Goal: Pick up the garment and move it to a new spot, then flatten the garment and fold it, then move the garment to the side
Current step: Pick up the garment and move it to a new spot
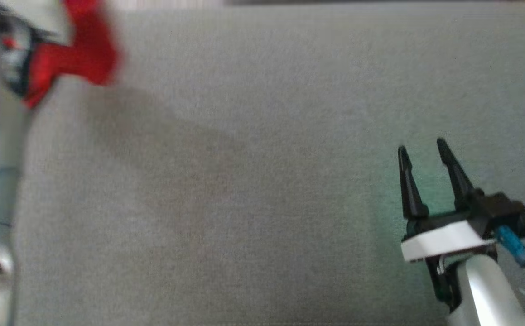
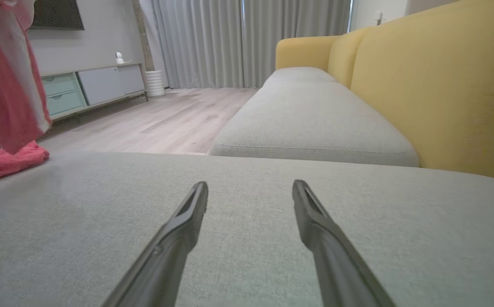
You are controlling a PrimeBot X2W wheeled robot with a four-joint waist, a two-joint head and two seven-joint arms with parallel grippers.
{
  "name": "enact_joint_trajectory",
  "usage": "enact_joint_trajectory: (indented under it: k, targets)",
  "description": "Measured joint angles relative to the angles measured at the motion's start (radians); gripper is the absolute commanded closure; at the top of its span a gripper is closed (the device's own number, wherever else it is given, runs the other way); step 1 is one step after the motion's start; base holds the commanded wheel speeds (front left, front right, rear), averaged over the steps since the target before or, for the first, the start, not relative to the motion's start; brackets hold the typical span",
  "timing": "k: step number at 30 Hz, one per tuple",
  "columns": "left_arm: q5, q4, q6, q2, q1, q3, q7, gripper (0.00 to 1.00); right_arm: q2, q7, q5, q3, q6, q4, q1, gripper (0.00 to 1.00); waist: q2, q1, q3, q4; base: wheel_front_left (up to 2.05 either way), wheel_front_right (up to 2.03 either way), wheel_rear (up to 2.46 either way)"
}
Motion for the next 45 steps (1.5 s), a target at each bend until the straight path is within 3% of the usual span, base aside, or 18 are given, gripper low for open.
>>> enact_joint_trajectory:
  k: [3,9,13,21,26,27,28,29,30,36,45]
  targets:
    - [-0.095,-0.064,0.0,-0.068,0.035,-0.098,0.006,1.0,0.0,-0.004,0.011,-0.007,0.0,0.012,0.038,0.0,0.0,-0.0001,-0.058,-0.016,0.0,0.0,0.0]
    - [-0.324,-0.165,0.0,-0.192,0.11,-0.19,-0.001,1.0,0.001,-0.009,0.025,-0.018,0.0,0.016,0.089,0.0,0.0,0.0,-0.121,-0.068,0.0,0.0,0.0]
    - [-0.395,-0.167,0.0,-0.253,0.175,-0.235,-0.048,1.0,0.001,-0.01,0.039,-0.018,0.0,0.023,0.091,0.0,0.0,0.0001,-0.116,-0.099,0.0,0.0,0.0]
    - [-0.426,0.101,0.015,-0.268,0.432,-0.251,-0.193,1.0,0.002,-0.02,0.051,-0.005,0.0,0.035,0.081,0.0,0.0,0.0004,-0.053,-0.15,0.0,0.0,0.0]
    - [-0.422,0.233,0.041,-0.262,0.463,-0.239,-0.286,1.0,0.002,-0.026,0.051,-0.014,0.0,0.04,0.048,0.0,0.0,0.0005,-0.011,-0.172,0.0,0.0,0.0]
    - [-0.418,0.247,0.046,-0.26,0.461,-0.231,-0.303,0.8,0.002,-0.027,0.051,-0.017,0.0,0.04,0.043,0.0,0.0,0.0004,-0.005,-0.174,0.0,0.0,0.0]
    - [-0.419,0.259,0.048,-0.259,0.458,-0.224,-0.316,0.68,0.002,-0.027,0.051,-0.019,0.0,0.041,0.042,0.0,0.0,0.0005,0.0,-0.174,0.0,0.0,0.0]
    - [-0.418,0.269,0.053,-0.257,0.454,-0.22,-0.326,0.15,0.002,-0.027,0.051,-0.021,0.0,0.043,0.042,0.0,0.0,0.0005,0.003,-0.172,0.0,0.0,0.0]
    - [-0.415,0.279,0.054,-0.256,0.448,-0.216,-0.333,0.0,0.002,-0.027,0.051,-0.024,0.0,0.046,0.042,0.0,0.0,0.0004,0.004,-0.169,0.0,0.0,0.0]
    - [-0.391,0.287,0.052,-0.252,0.418,-0.185,-0.353,0.0,0.002,-0.027,0.048,-0.033,0.0,0.052,0.042,0.0,0.0,0.0004,-0.01,-0.145,0.0,0.0,0.0]
    - [-0.271,0.075,0.054,-0.233,0.468,-0.111,-0.356,0.0,0.002,-0.027,0.03,-0.058,0.0,0.057,0.048,0.0,0.0,0.0003,-0.087,-0.103,0.0,0.0,0.0]
